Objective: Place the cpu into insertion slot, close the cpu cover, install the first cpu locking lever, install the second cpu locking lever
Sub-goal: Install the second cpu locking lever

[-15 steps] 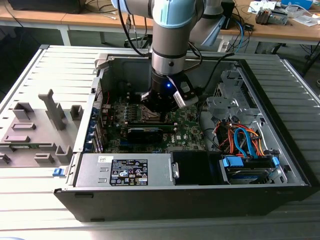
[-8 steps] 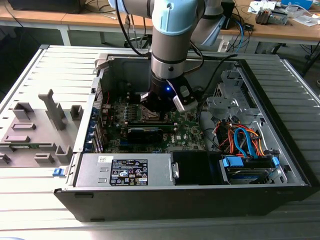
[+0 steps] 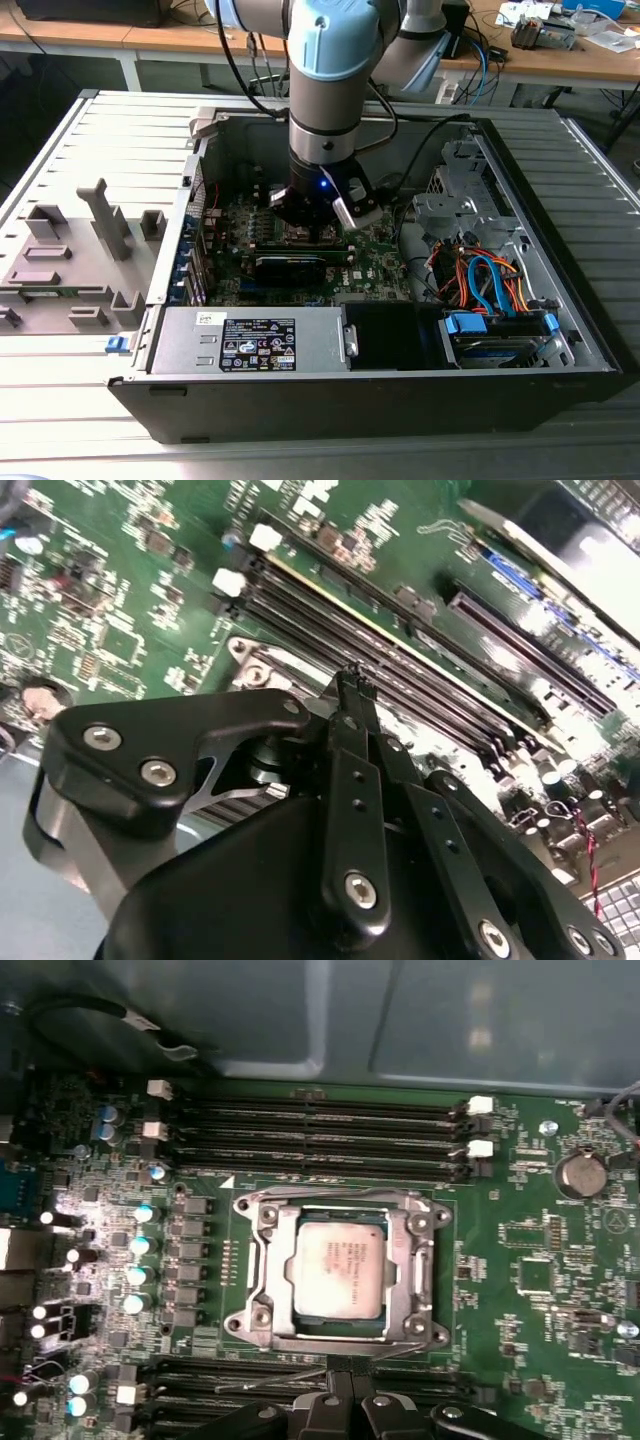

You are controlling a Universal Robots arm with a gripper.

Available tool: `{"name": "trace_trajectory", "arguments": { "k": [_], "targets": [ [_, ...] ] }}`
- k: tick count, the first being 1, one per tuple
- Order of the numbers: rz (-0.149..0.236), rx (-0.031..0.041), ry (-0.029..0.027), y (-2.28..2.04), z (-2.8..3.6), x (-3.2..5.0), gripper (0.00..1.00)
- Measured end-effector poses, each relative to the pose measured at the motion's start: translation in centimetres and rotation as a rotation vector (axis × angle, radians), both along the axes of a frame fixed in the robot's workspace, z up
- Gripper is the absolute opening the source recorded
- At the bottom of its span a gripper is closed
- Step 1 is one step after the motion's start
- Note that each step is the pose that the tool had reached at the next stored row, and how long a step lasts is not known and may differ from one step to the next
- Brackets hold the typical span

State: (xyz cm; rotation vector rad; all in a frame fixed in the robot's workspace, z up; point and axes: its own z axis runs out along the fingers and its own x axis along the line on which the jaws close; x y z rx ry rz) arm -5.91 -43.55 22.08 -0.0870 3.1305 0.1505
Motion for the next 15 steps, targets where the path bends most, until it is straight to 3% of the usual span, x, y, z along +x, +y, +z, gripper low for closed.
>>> {"name": "trace_trajectory", "arguments": {
  "k": [9, 15],
  "targets": [
    [0.001, 0.0015, 0.0, -0.18, -0.75, -1.68, 0.11],
    [0.001, 0.0015, 0.0, -0.18, -0.9, -2.78, 0.11]
  ]
}}
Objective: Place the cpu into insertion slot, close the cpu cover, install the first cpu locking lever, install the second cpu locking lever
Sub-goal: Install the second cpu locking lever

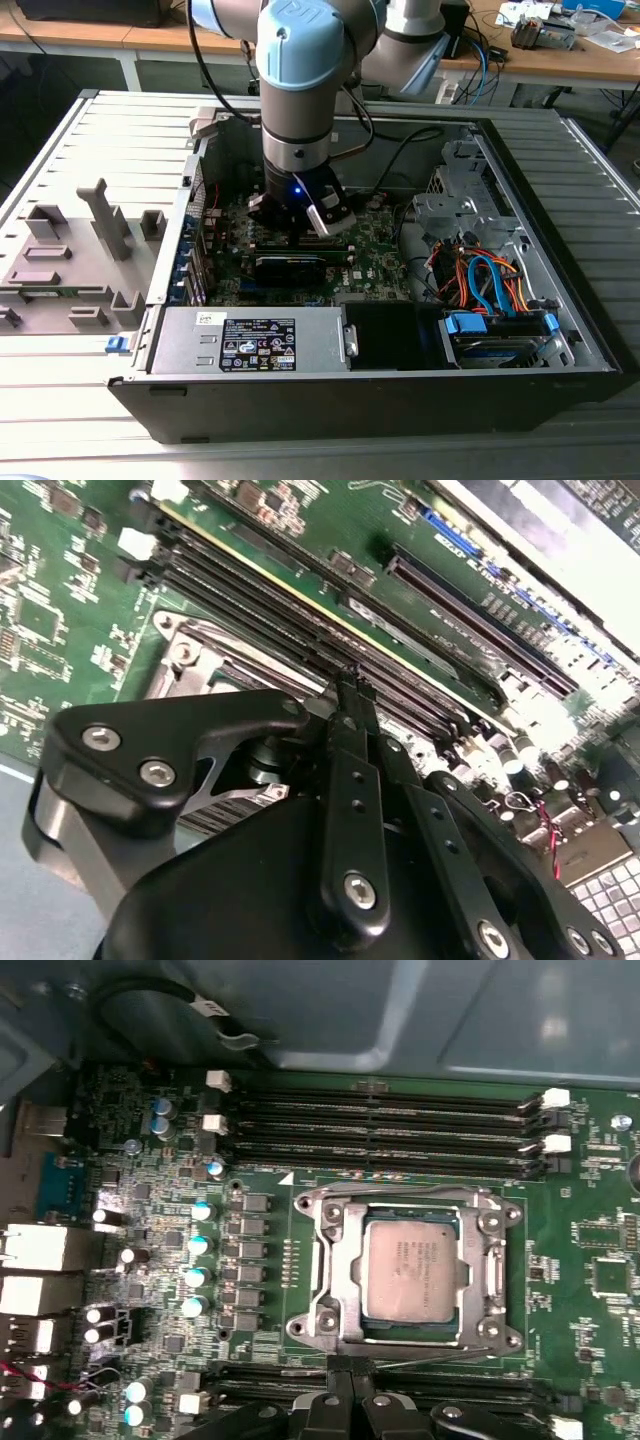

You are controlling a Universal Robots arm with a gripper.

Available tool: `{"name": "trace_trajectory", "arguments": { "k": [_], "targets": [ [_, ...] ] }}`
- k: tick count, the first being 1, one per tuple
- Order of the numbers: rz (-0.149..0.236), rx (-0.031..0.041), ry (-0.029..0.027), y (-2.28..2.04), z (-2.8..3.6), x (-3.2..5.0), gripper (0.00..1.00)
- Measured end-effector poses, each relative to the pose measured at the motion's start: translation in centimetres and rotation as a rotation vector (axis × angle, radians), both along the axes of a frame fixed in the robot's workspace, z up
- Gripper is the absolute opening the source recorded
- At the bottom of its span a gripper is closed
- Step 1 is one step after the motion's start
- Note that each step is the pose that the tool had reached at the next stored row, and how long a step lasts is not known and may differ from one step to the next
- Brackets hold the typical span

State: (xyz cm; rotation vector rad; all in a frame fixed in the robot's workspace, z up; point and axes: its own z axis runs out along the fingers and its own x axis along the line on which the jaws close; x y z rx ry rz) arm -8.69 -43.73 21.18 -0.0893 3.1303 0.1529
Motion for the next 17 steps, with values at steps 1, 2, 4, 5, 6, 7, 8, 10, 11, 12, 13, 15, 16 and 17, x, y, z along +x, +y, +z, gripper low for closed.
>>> {"name": "trace_trajectory", "arguments": {
  "k": [1, 2, 4, 5, 6, 7, 8, 10, 11, 12, 13, 15, 16, 17],
  "targets": [
    [0.001, 0.0001, 0.0, 0.0, -0.02, -0.12, 0.11],
    [0.002, 0.0002, 0.0, 0.0, -0.05, -0.29, 0.11],
    [0.003, 0.0004, 0.0, 0.0, -0.11, -0.49, 0.11],
    [0.004, 0.0006, 0.0001, 0.01, -0.14, -0.6, 0.11],
    [0.007, 0.0019, 0.0001, 0.01, -0.2, -0.74, 0.11],
    [0.01, 0.0032, 0.0001, 0.02, -0.24, -0.93, 0.11],
    [0.013, 0.0043, 0.0001, 0.02, -0.26, -1.13, 0.11],
    [0.015, 0.0059, 0.0, 0.04, -0.3, -1.4, 0.11],
    [0.016, 0.0069, 0.0, 0.04, -0.32, -1.44, 0.11],
    [0.02, 0.0101, 0.0001, 0.04, -0.36, -1.57, 0.11],
    [0.024, 0.013, 0.0001, 0.04, -0.39, -1.71, 0.11],
    [0.03, 0.0178, 0.0, 0.06, -0.45, -1.92, 0.11],
    [0.032, 0.019, -0.0001, 0.06, -0.47, -1.95, 0.11],
    [0.035, 0.0199, 0.0, 0.07, -0.51, -1.96, 0.11]
  ]
}}
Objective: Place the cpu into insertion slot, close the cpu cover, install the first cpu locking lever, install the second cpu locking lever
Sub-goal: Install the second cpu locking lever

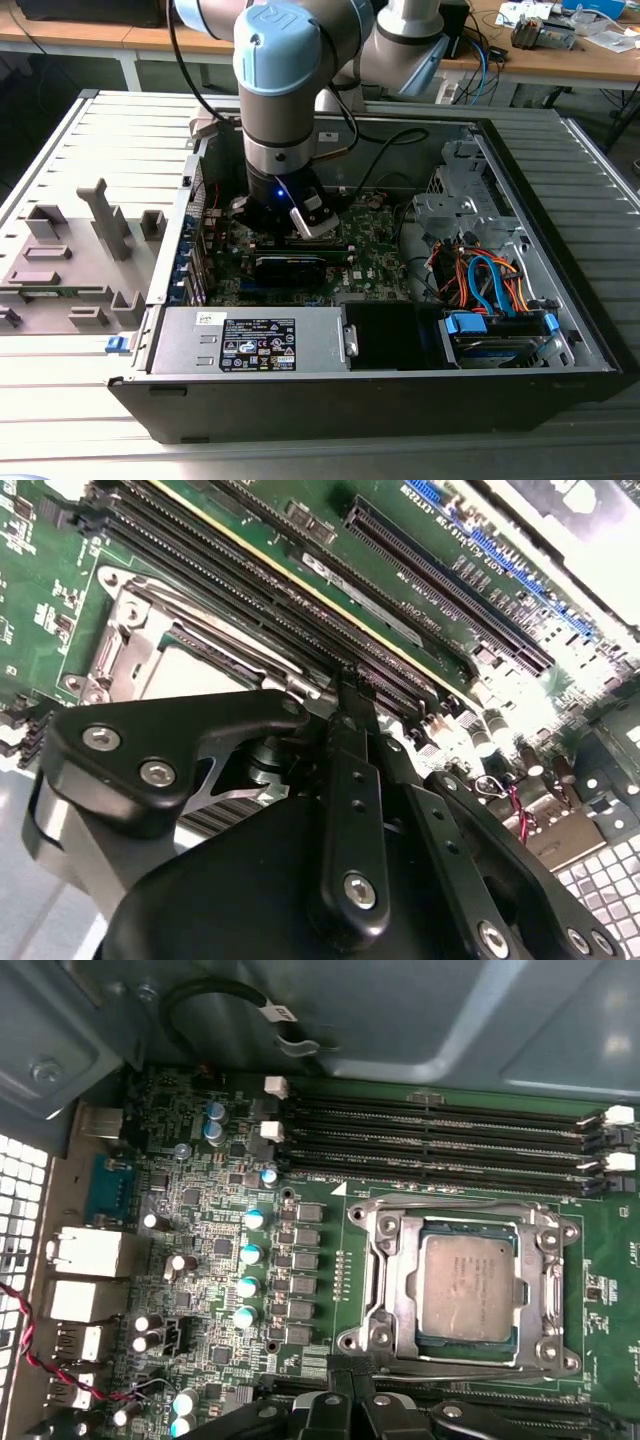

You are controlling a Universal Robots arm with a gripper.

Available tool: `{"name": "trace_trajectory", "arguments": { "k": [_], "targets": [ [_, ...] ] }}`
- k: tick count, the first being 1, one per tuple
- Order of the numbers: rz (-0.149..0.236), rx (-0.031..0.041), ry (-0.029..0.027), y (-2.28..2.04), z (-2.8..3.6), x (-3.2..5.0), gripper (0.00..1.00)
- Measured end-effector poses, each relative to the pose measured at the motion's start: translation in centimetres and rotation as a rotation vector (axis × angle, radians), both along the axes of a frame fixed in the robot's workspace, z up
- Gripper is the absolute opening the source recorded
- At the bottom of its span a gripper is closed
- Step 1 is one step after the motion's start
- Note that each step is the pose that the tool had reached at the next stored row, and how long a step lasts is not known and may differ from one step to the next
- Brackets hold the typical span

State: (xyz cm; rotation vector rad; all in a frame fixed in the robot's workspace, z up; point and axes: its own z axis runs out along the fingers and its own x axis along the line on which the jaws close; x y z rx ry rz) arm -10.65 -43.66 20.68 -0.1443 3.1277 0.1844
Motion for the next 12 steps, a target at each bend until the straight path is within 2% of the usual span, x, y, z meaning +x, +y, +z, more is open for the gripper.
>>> {"name": "trace_trajectory", "arguments": {
  "k": [4, 12],
  "targets": [
    [0.054, 0.0004, 0.0003, 0.18, -0.18, -0.04, 0.11],
    [0.072, 0.0026, 0.0001, 0.72, -0.44, -0.03, 0.11]
  ]
}}
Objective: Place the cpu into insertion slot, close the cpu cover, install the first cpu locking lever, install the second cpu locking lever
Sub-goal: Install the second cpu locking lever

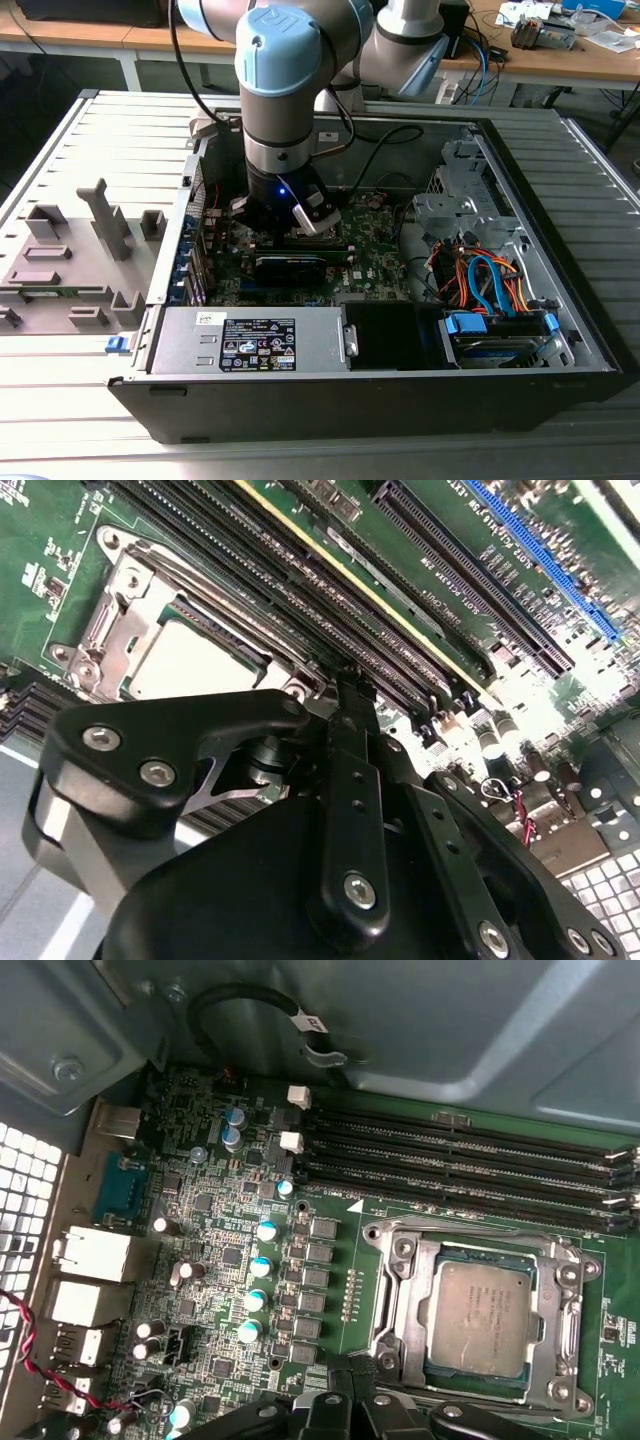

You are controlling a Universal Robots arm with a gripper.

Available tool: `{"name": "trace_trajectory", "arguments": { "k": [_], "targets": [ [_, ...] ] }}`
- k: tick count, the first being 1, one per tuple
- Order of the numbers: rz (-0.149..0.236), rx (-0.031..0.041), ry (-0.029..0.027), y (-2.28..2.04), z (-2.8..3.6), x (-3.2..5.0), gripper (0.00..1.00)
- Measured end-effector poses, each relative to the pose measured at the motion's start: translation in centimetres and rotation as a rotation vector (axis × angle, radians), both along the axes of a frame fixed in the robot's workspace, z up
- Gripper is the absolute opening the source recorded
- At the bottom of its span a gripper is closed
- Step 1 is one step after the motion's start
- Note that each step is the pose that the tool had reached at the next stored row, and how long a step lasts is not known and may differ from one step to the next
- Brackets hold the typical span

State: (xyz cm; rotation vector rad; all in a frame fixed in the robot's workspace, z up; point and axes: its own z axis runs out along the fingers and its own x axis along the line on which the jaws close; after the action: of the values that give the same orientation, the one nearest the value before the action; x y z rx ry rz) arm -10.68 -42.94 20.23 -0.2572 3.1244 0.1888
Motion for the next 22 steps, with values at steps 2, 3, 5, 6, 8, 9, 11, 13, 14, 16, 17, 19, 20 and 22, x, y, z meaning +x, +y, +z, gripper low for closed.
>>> {"name": "trace_trajectory", "arguments": {
  "k": [2, 3, 5, 6, 8, 9, 11, 13, 14, 16, 17, 19, 20, 22],
  "targets": [
    [0.0, -0.0011, -0.0004, 0.01, -0.01, -0.02, 0.11],
    [0.0, -0.0011, -0.0008, 0.01, 0.02, -0.02, 0.11],
    [0.0, -0.0012, -0.0019, 0.01, 0.7, -0.03, 0.11],
    [0.0, -0.0012, -0.0019, 0.01, 0.71, -0.03, 0.11],
    [0.0, 0.01, -0.0017, 0.03, 0.68, -0.04, 0.11],
    [0.0, 0.0144, -0.0018, 0.03, 0.65, -0.03, 0.11],
    [0.0, 0.0268, -0.0017, 0.03, 0.52, -0.03, 0.11],
    [0.0, 0.0482, -0.0018, 0.04, 0.3, -0.03, 0.11],
    [0.0, 0.057, -0.0016, 0.04, 0.3, -0.03, 0.11],
    [0.0, 0.0586, -0.0016, 0.03, 0.64, -0.03, 0.11],
    [0.0, 0.0587, -0.0016, 0.03, 1.15, -0.03, 0.11],
    [0.0, 0.0587, -0.0016, 0.06, 2.25, -0.02, 0.11],
    [0.0, 0.0588, -0.0017, 0.08, 2.71, -0.02, 0.11],
    [0.0, 0.0588, -0.0017, 0.09, 3.64, -0.03, 0.11]
  ]
}}
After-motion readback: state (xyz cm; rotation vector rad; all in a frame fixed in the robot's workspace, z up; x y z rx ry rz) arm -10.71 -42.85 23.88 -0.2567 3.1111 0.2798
